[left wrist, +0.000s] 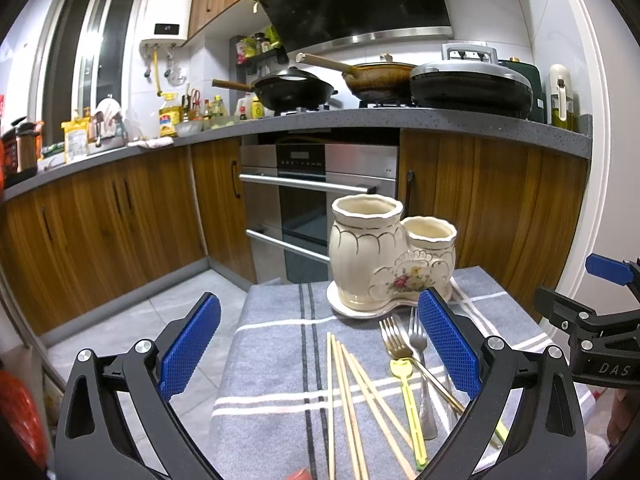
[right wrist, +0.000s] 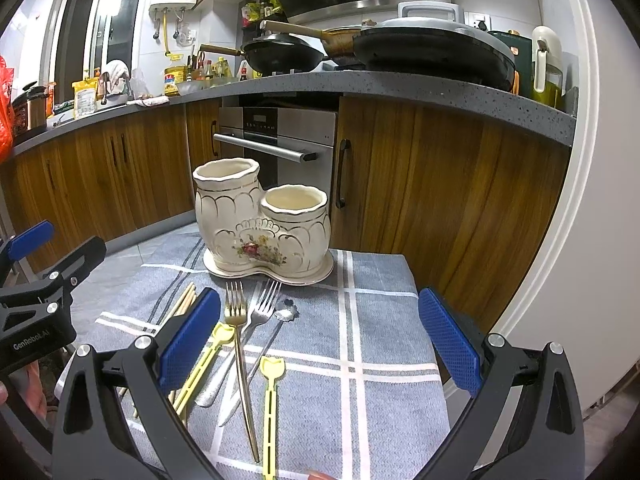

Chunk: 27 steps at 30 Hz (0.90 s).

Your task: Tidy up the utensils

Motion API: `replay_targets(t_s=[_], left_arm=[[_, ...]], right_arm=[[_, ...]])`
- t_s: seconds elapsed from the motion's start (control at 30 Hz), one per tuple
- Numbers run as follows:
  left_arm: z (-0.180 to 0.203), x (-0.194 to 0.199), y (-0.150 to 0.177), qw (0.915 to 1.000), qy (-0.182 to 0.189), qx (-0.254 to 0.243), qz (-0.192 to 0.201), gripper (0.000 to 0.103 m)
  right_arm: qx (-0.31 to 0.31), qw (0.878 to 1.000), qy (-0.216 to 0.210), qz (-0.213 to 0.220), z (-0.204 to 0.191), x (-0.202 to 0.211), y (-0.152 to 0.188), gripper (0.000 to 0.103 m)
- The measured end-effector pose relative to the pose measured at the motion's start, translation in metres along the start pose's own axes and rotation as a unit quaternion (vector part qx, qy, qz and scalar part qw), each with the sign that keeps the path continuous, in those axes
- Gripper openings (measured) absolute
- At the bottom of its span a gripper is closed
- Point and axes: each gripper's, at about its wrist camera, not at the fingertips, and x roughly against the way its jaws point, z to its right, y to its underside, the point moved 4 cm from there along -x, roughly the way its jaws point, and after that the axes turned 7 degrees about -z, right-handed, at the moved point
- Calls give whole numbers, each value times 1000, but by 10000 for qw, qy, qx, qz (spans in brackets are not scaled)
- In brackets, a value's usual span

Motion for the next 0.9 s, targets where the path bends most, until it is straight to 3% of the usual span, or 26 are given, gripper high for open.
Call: replay_targets(t_s=[0.9], left_arm=[[4, 1, -3, 10000, 16, 12, -19, 98]], right_arm=[[-11, 10000, -13, -96, 0, -5, 3, 98]])
